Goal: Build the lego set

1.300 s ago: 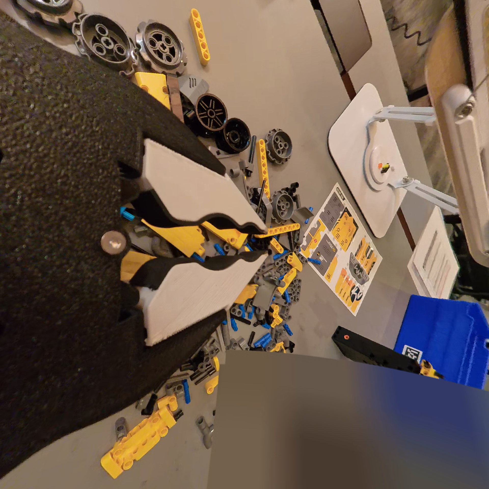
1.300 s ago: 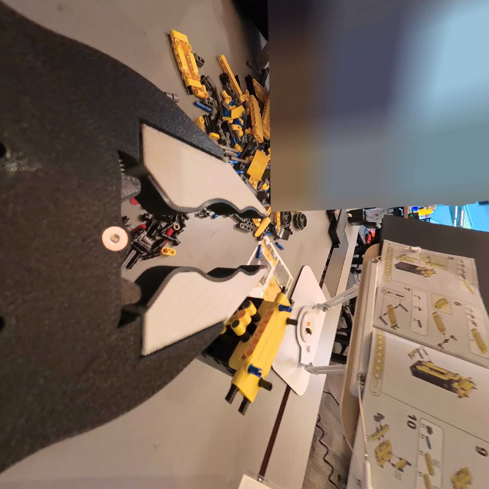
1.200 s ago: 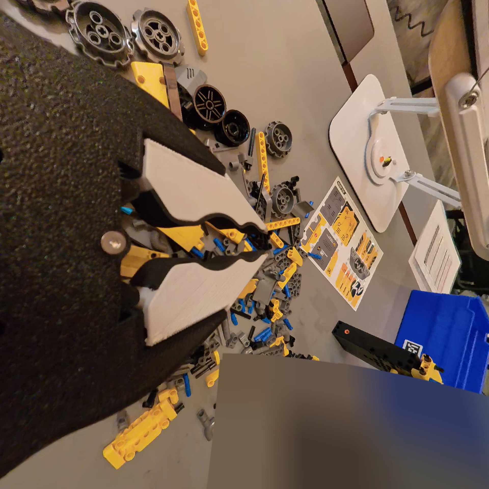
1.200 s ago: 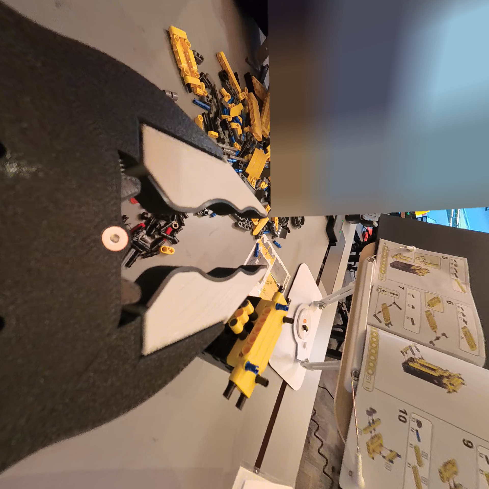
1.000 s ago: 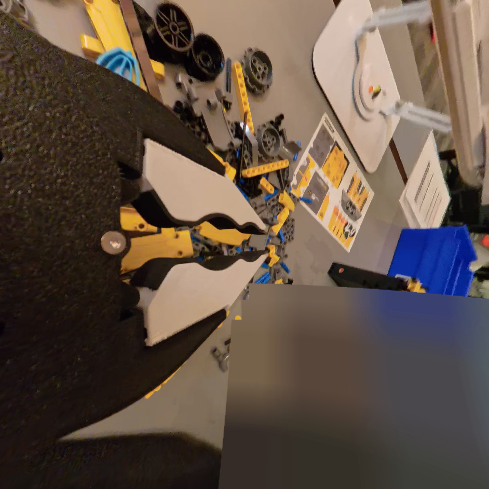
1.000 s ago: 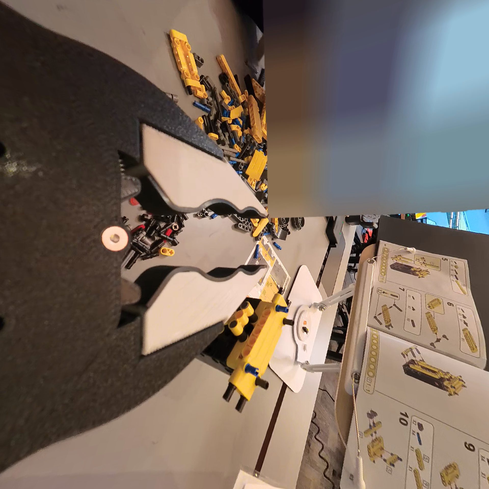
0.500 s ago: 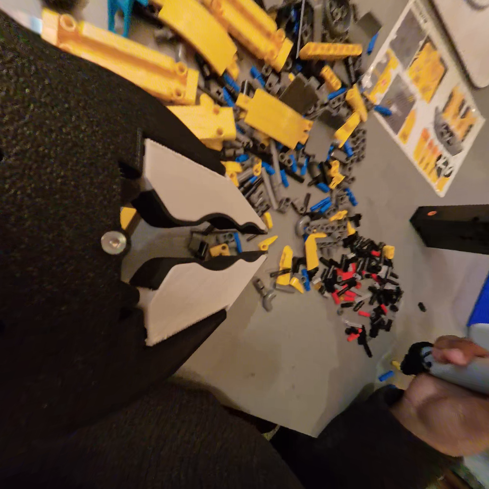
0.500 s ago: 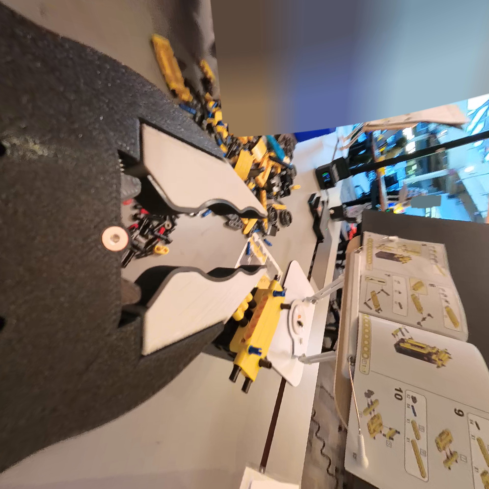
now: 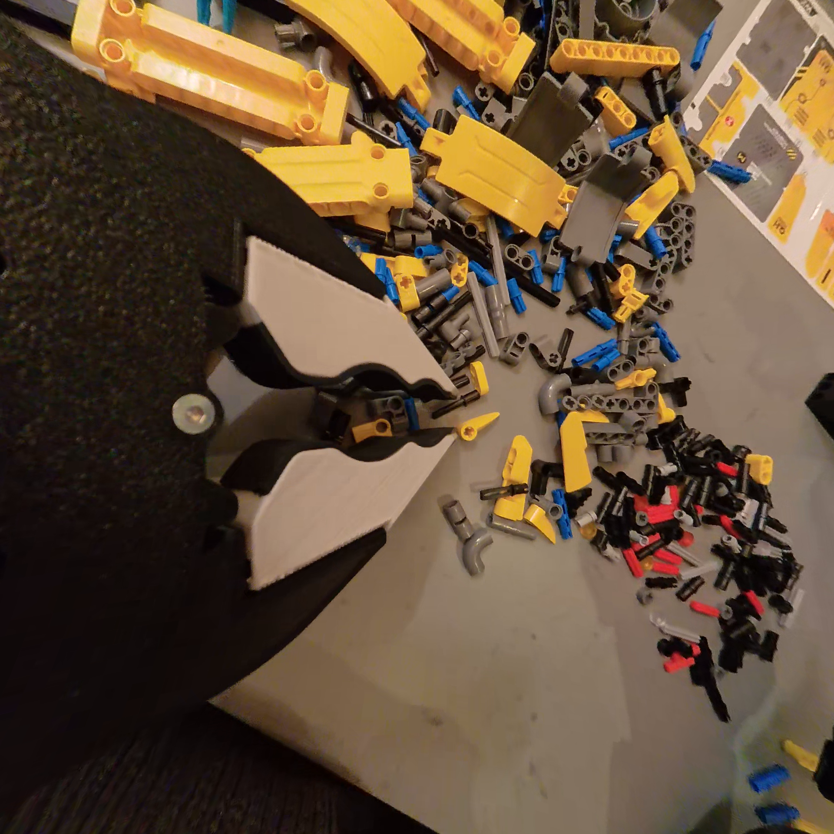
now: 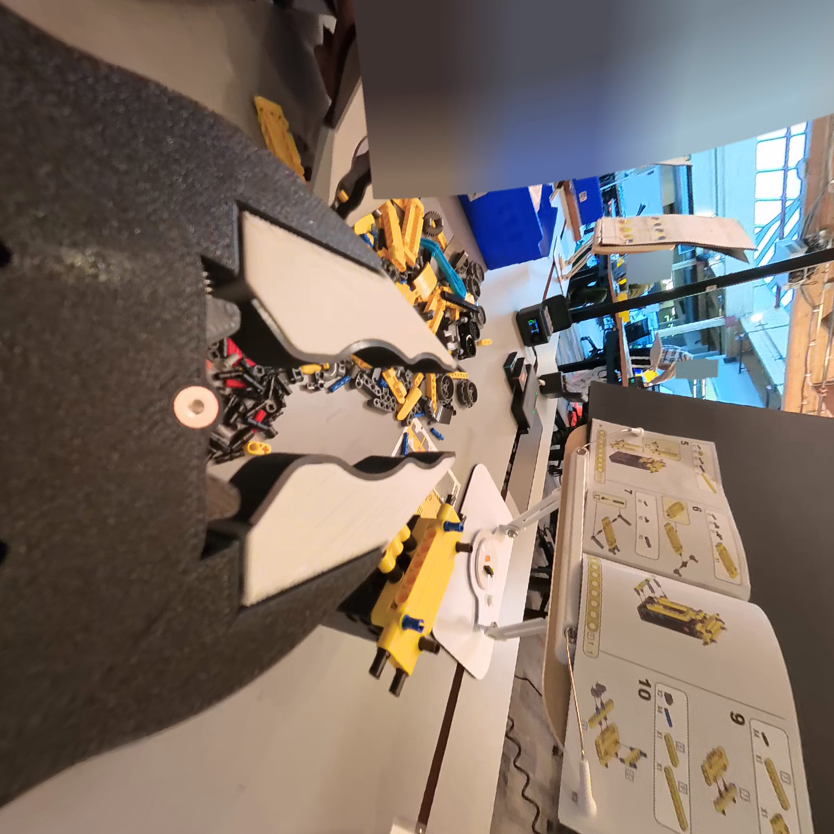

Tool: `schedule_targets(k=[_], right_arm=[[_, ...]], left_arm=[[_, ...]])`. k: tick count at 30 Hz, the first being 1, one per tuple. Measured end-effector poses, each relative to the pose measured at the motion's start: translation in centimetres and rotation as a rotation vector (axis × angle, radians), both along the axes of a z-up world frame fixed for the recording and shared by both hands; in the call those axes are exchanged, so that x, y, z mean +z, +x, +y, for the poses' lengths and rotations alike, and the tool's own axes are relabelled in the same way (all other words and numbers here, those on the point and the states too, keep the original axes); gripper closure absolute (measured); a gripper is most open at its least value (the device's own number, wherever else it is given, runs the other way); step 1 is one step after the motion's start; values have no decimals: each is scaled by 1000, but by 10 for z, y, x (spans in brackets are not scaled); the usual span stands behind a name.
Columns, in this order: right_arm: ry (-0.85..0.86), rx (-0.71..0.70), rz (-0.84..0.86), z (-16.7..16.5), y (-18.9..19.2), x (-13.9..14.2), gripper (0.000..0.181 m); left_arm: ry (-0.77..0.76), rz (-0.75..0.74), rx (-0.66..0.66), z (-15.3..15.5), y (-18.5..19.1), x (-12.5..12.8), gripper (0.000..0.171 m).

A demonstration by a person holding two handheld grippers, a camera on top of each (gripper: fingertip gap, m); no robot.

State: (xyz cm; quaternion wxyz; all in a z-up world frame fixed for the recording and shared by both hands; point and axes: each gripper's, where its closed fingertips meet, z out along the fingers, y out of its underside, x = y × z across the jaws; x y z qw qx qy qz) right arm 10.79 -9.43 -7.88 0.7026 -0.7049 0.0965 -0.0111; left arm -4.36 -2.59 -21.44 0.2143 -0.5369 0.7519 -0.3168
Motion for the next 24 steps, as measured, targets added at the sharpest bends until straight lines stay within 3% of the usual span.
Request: schedule_targets(k=[16, 21, 24], right_arm=[[-28, -11, 0, 2, 3, -6, 147], [-35, 12, 28, 6, 2, -11, 147], [-22, 154, 95, 16, -21, -13, 147]], left_arm=[[61, 7, -66, -3, 0, -3, 170], [85, -206, -85, -2, 10, 31, 170], [212, -355, -65, 9, 20, 52, 170]])
